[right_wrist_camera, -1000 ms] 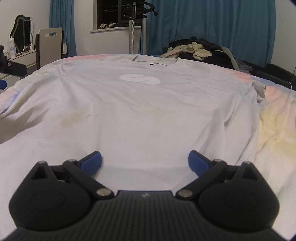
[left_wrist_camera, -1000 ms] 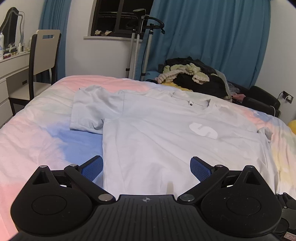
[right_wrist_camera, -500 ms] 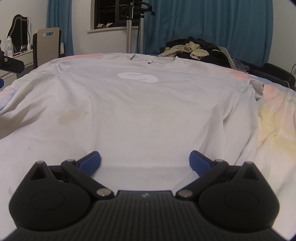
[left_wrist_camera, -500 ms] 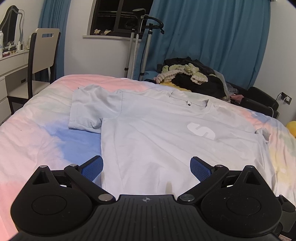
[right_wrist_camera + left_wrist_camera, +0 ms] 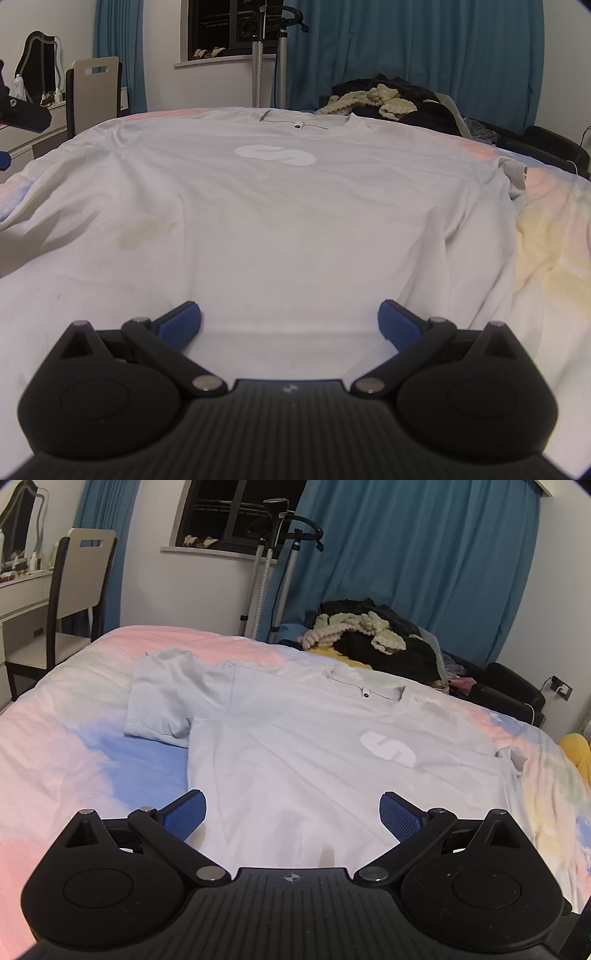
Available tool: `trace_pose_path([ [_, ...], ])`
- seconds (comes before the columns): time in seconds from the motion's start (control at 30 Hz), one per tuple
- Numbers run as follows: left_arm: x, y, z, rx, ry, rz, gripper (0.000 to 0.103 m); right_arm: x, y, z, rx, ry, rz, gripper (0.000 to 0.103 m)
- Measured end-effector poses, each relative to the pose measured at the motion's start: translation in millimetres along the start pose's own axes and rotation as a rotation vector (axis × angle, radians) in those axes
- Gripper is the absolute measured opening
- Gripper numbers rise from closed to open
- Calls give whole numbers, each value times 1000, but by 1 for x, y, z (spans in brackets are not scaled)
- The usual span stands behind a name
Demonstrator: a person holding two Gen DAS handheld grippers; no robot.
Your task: Fold clothes
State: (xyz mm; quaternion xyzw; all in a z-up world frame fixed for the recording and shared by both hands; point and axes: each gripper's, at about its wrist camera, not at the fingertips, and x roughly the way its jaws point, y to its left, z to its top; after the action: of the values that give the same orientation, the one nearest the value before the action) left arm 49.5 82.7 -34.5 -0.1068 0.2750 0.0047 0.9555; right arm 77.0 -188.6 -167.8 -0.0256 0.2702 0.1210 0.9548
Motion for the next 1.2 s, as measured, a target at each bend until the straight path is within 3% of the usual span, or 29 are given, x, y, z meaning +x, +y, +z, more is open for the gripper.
trace_pose_path([
  [0.2, 0, -5, -1, 21, 0, -19, 101, -1, -1, 0, -1, -2, 1, 103],
  [0.87, 5, -8, -6, 56, -11, 22, 101, 0, 0, -2, -6, -10, -2, 103],
  [1.2, 7, 8, -3, 0, -3, 59, 101, 4, 5, 4, -26, 27, -7, 103],
])
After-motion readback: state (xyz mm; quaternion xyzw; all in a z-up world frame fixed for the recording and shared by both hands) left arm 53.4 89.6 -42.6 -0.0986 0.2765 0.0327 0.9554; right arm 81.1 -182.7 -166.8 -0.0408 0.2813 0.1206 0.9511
